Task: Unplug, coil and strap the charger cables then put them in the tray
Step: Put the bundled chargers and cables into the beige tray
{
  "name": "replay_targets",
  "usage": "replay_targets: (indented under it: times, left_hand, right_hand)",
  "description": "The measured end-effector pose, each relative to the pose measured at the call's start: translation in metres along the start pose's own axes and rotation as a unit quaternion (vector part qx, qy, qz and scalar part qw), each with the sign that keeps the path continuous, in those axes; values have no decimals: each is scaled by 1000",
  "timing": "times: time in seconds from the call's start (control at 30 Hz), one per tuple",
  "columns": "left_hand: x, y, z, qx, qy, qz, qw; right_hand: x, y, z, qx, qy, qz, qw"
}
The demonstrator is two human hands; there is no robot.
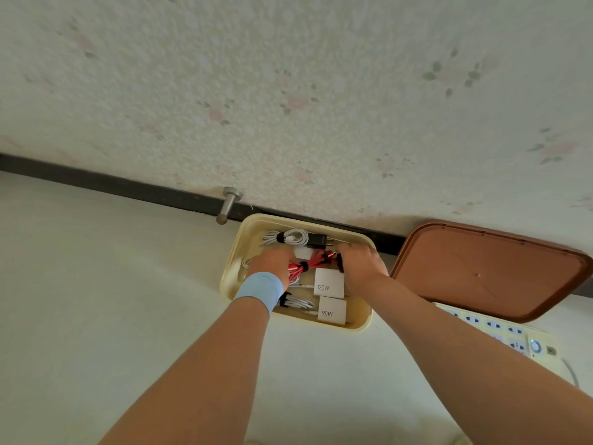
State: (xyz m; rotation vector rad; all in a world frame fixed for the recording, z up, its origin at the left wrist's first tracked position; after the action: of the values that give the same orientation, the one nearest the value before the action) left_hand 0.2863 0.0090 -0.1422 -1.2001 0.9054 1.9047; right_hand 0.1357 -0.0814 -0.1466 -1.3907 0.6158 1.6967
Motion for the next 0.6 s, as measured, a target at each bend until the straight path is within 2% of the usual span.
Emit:
replay_targets:
  times: [0.1,0.2,0.33,0.43,0.5,0.6]
  left_hand:
    - [-14,-6,0,9,44,31,999]
    - [-31,-17,4,16,87,-17,996]
    - [-22,-33,10,-9,58,-89,994]
    - [-9,-23,13,25,41,-37,998]
    - [0,-16,15,38,-3,-5,999]
    - [2,-13,15,44,-30,-21,998]
  right_hand:
    - [-11,-2,-1,-31,40,-11,999]
    - [-24,-13,-2,-69,90,-11,994]
    - [-27,-31,1,-86,125,36,988]
    - [-17,-25,0,-43,79,28,996]
    - [-7,-21,0,-37,27,21,999]
    - [2,-10,4,-30,-13,23,999]
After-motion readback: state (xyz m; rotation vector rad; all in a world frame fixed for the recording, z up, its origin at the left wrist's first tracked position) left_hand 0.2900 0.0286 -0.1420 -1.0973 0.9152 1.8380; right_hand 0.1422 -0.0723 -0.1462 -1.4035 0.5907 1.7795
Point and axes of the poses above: each hand's wrist, its own z-axis away from the middle knuckle, its own x-axis out of the palm, y = z × x, the point moved 10 cm from there along -z, towards the middle knuckle, and after that the axes turned 10 degrees about y, right-handed, at the moved point
